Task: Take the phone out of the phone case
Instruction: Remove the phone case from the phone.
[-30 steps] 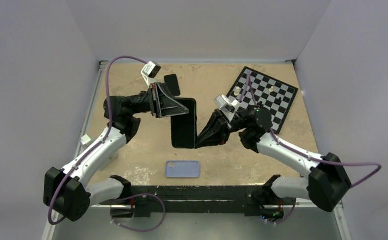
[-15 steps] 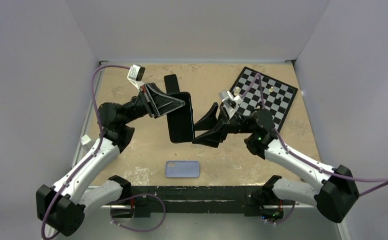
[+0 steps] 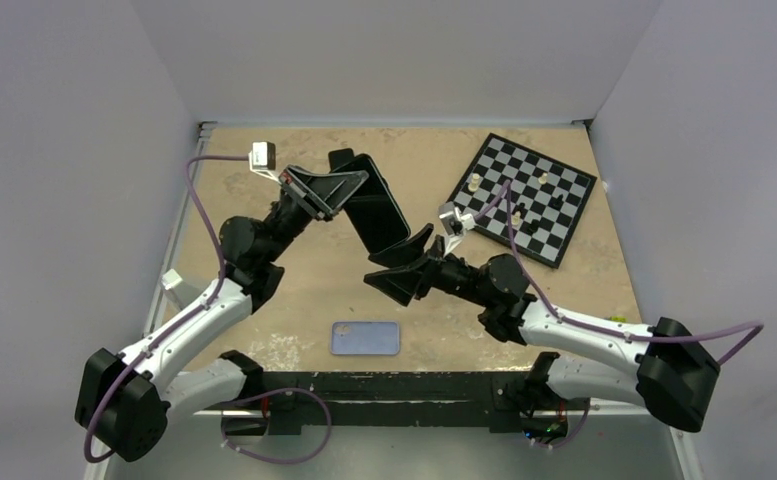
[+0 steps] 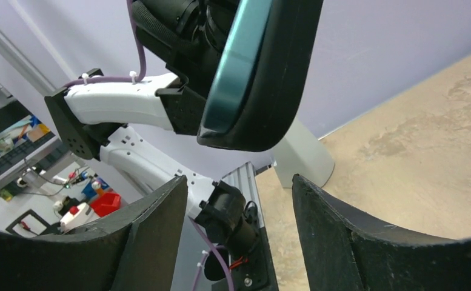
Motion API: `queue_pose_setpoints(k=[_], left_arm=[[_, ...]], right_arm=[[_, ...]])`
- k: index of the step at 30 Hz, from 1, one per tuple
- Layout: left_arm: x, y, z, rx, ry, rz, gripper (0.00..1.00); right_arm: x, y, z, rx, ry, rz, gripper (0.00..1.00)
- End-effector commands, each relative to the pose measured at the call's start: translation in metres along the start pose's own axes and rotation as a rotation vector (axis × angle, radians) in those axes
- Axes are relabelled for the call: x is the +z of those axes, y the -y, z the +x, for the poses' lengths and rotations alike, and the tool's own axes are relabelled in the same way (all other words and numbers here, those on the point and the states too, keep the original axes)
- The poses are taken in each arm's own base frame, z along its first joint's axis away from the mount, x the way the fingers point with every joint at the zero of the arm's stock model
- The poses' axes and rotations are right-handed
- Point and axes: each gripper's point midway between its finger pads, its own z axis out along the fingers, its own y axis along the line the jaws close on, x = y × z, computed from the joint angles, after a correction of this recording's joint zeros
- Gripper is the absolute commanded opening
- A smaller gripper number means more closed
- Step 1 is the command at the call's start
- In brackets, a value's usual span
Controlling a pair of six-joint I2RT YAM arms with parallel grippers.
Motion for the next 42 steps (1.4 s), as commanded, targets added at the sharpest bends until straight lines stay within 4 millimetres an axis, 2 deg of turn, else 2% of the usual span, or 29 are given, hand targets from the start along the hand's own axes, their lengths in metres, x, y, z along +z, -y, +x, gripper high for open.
queue_pose_setpoints(k=[1, 8, 12, 20, 26, 33, 40, 42], left_arm=[[0.0, 0.057, -0.024, 0.005, 0.13, 0.213, 0.0], [0.0, 0.058, -0.024, -0.02, 0.13, 0.239, 0.0], [0.0, 0.059, -0.024, -0.035, 0.132, 0.254, 0.0], [0.001, 0.056, -0.021, -0.124, 0.108, 0.265, 0.0], [0.003, 0.06, -0.021, -0.118, 0.1, 0.274, 0.0], [0.005, 0.06, -0.02, -0.144, 0.09, 0.277, 0.0], [0.005, 0.063, -0.02, -0.147, 0.089, 0.286, 0.0], [0.006, 0.063, -0.021, -0.143, 0.09, 0.284, 0.0]], right_arm=[[0.017, -0.019, -0.046, -0.048, 0.183, -0.03, 0.66], [0.013, -0.02, -0.069, -0.054, 0.28, 0.006, 0.53], [0.017, -0.025, -0.074, -0.079, 0.285, -0.01, 0.49], [0.019, -0.032, -0.081, -0.159, 0.262, -0.011, 0.52], [0.021, -0.033, -0.083, -0.175, 0.254, -0.006, 0.51], [0.023, -0.038, -0.084, -0.222, 0.238, -0.03, 0.56], [0.027, -0.033, -0.08, -0.215, 0.224, -0.019, 0.5], [0.029, -0.027, -0.074, -0.213, 0.205, 0.0, 0.44]])
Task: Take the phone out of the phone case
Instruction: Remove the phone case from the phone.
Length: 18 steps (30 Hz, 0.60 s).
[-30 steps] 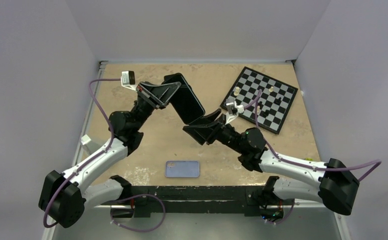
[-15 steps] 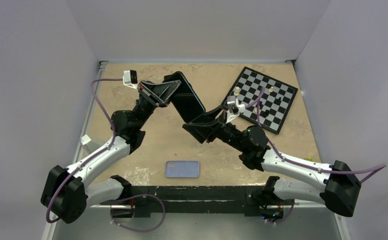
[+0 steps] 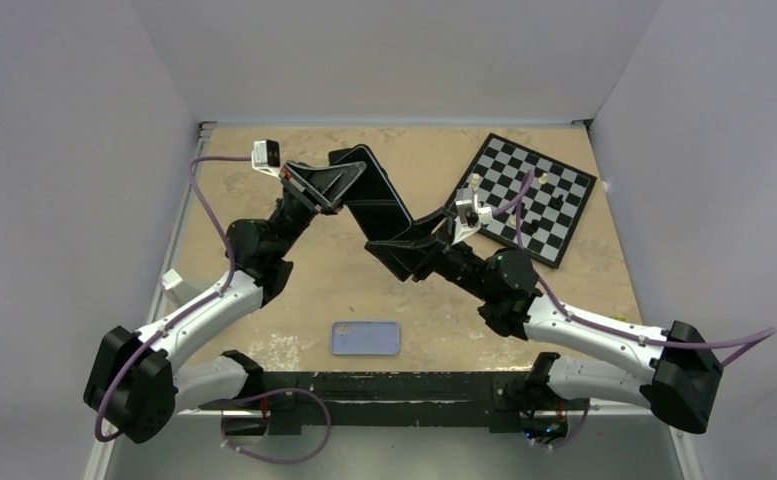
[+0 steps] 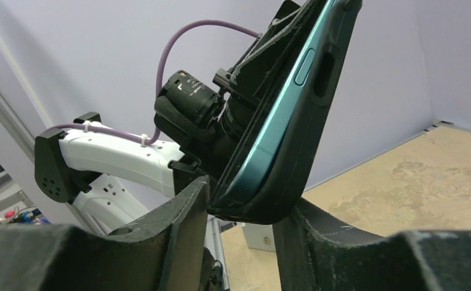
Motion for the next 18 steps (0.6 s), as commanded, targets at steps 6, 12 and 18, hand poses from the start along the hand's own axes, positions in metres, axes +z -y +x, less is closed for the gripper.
queue_pose_setpoints(k=[6, 12, 18], left_arm=[[-0.003, 0.043, -0.004, -0.075, 0.02, 0.08, 0.0], [-0.019, 0.022, 0.003, -0.241, 0.011, -0.095, 0.0], [-0.02, 0.036, 0.019, -0.337, -0.095, -0.02, 0.0]], right_arm=[[0.008, 0.018, 0.005, -0.14, -0.047, 0.065, 0.21], [-0.007, 0.059, 0.017, -0.414, -0.123, 0.211, 0.0], [-0.014, 0.082, 0.015, -0.656, -0.204, 0.28, 0.0]])
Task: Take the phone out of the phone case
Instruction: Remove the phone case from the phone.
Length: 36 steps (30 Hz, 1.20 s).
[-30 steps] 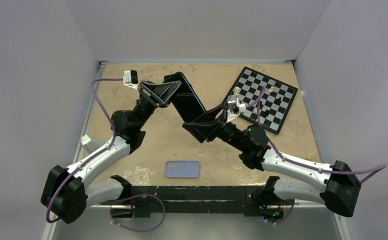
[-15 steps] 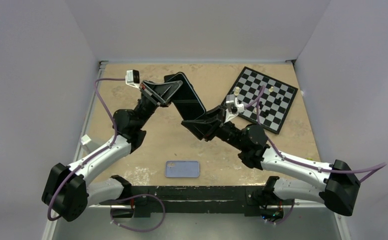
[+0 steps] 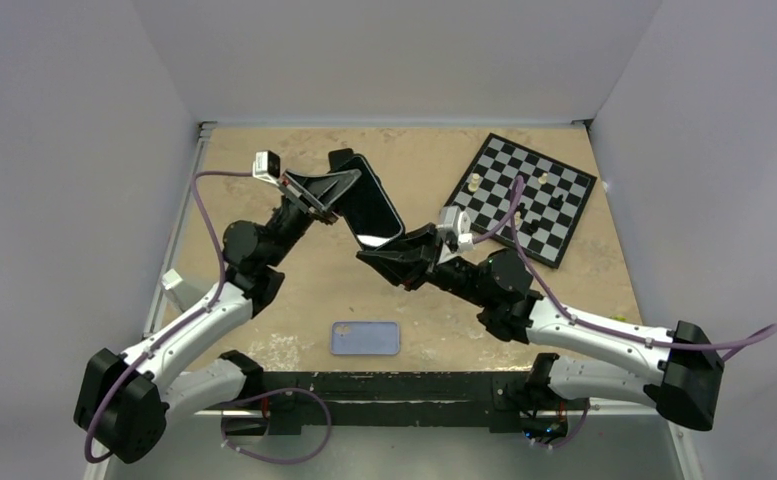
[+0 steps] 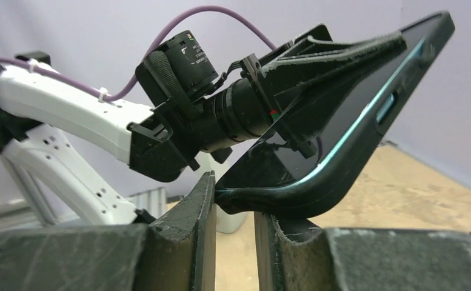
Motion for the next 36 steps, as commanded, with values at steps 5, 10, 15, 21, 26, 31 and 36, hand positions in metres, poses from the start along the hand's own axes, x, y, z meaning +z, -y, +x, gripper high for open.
queue_pose_setpoints(k=[5, 10, 15, 21, 26, 31, 36], left_arm=[[-0.011, 0.062, 0.036, -0.188, -0.218, 0.187, 0.0], [-0.013, 0.062, 0.038, -0.185, -0.24, 0.228, 0.0], [-0.013, 0.069, 0.041, -0.112, -0.246, 0.258, 0.0], [-0.009, 0.084, 0.043, -0.062, -0.27, 0.347, 0.0], [-0.011, 0.085, 0.046, 0.095, -0.265, 0.352, 0.0], [-0.01, 0.075, 0.047, 0.183, -0.269, 0.315, 0.0], [-0.007, 0.071, 0.049, 0.203, -0.282, 0.306, 0.0]], right_arm=[[-0.014, 0.087, 0.011, -0.474, -0.179, 0.311, 0.0], [-0.019, 0.085, 0.013, -0.472, -0.193, 0.303, 0.0], [-0.031, 0.085, 0.027, -0.373, -0.215, 0.329, 0.0], [-0.042, 0.06, 0.048, -0.044, -0.282, 0.286, 0.15], [-0.065, 0.041, 0.06, 0.232, -0.342, 0.327, 0.54], [-0.079, -0.004, 0.025, 0.353, -0.245, 0.142, 0.62], [-0.075, -0.037, -0.03, 0.387, -0.134, -0.014, 0.63]])
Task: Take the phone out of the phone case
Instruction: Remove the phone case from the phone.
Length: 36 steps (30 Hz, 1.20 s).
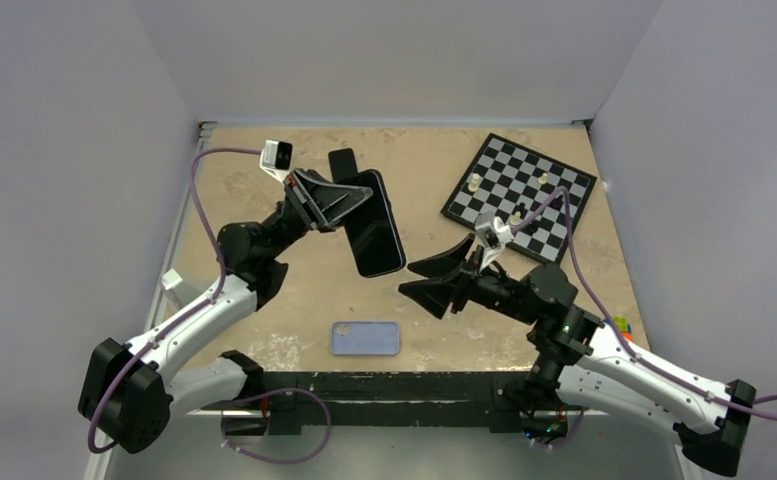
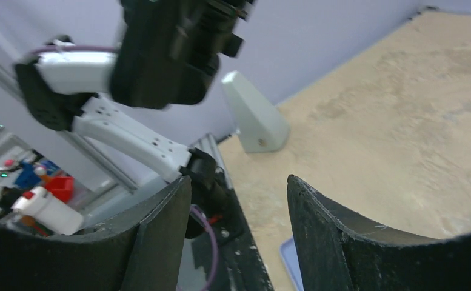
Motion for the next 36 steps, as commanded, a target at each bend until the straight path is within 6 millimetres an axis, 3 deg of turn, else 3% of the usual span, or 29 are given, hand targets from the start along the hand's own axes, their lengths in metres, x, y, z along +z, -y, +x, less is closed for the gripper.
queue_pose_setpoints(k=[1, 5, 13, 18, 27, 30, 36], left_arm=[[0.006, 0.034, 0.0, 0.109, -0.02, 0.106, 0.0], [0.008, 0.036, 0.003, 0.14, -0.048, 0.089, 0.0], [0.007, 0.038, 0.009, 0.187, -0.084, 0.065, 0.0], [0.008, 0.042, 0.009, 0.159, -0.086, 0.084, 0.0], [0.011, 0.052, 0.007, 0.056, -0.096, 0.159, 0.0], [0.011, 0.056, 0.009, 0.029, -0.109, 0.177, 0.0], [0.008, 0.07, 0.012, -0.008, -0.129, 0.221, 0.0]], right_arm=[[-0.009, -0.05, -0.044, 0.07, 0.087, -0.173, 0.63], [-0.011, -0.063, -0.065, 0.059, 0.128, -0.221, 0.6], [-0.004, -0.076, -0.075, 0.035, 0.113, -0.291, 0.5], [0.002, -0.061, -0.069, 0.008, 0.096, -0.236, 0.31], [0.008, -0.05, -0.054, -0.12, 0.078, -0.303, 0.09], [0.011, -0.044, -0.057, -0.18, 0.086, -0.306, 0.0], [0.018, -0.021, -0.048, -0.291, 0.066, -0.288, 0.0]])
